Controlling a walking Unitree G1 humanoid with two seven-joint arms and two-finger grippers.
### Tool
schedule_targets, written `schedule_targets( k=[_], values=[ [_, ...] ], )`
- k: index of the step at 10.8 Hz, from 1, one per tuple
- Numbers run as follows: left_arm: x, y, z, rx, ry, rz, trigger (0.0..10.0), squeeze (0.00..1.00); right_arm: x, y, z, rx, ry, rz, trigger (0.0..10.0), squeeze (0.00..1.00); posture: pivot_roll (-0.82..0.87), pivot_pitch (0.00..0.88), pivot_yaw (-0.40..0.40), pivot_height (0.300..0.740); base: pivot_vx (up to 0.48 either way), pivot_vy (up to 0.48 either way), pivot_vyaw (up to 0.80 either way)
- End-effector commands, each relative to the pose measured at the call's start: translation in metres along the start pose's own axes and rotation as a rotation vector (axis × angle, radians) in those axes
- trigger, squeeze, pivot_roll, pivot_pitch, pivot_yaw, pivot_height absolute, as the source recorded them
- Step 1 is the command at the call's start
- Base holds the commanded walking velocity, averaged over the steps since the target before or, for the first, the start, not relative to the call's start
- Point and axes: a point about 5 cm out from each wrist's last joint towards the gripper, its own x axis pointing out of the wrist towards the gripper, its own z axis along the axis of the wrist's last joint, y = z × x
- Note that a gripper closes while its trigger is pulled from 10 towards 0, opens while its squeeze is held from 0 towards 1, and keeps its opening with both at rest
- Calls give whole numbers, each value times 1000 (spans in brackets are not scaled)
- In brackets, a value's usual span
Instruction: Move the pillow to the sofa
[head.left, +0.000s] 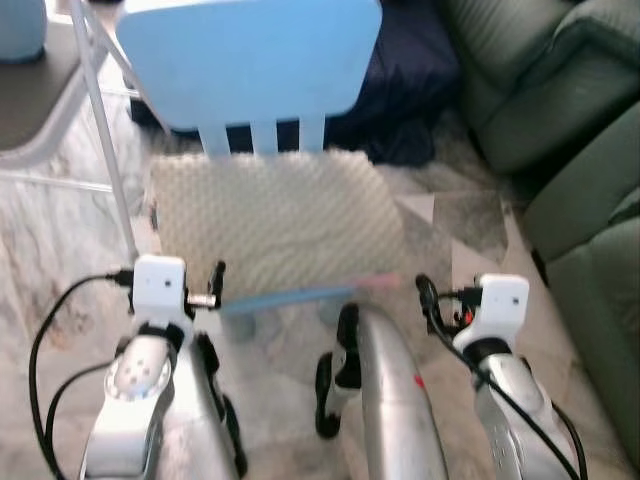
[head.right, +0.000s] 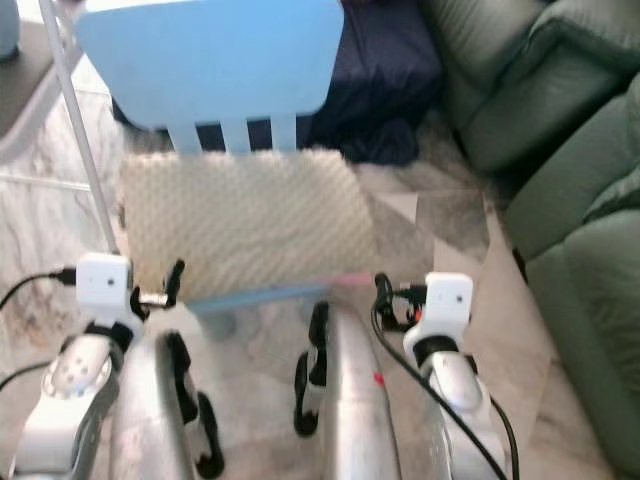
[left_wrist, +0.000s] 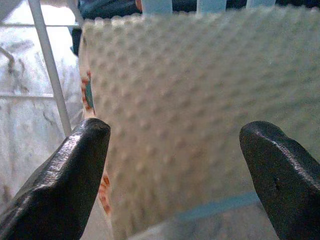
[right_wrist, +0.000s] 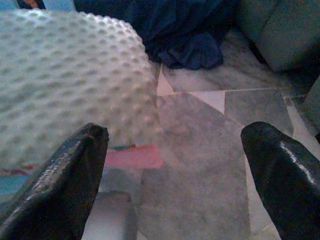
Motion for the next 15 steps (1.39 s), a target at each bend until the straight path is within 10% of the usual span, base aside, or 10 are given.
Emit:
schedule_targets(
  k=[1, 3, 4, 5, 8, 9, 15],
  values=[
    [-3, 3, -4, -16, 25, 24, 10000, 0, -5, -6, -3, 3, 22, -22, 10000, 0, -33, 341, -89, 495, 0, 0, 0],
    [1, 6, -3, -22, 25, 39, 10000, 0, -1, -3, 2, 4, 15, -6, 10000, 0, -32, 340, -93, 470, 0, 0, 0],
    [5, 10, 0, -45, 18, 59, 10000, 714, 7, 2, 9, 20, -9, 31, 10000, 0, -32, 340, -95, 465, 0, 0, 0],
    [8, 17, 2, -70, 7, 92, 10000, 1000, 17, 8, 18, 4, -53, 98, 10000, 1000, -31, 341, -101, 465, 0, 0, 0],
    [17, 29, 0, -53, 11, 143, 10000, 1000, 37, 17, 25, -26, -75, 128, 10000, 984, -26, 348, -111, 465, 0, 0, 0],
    [26, 29, 3, -64, 9, 148, 10000, 0, 48, 28, 28, -43, -67, 178, 10000, 0, -31, 359, -109, 465, 0, 0, 0],
    [74, 10, 27, -110, -17, 106, 10000, 0, 121, 49, 45, -7, -33, 244, 10000, 0, -22, 474, -107, 465, 0, 0, 0]
  ],
)
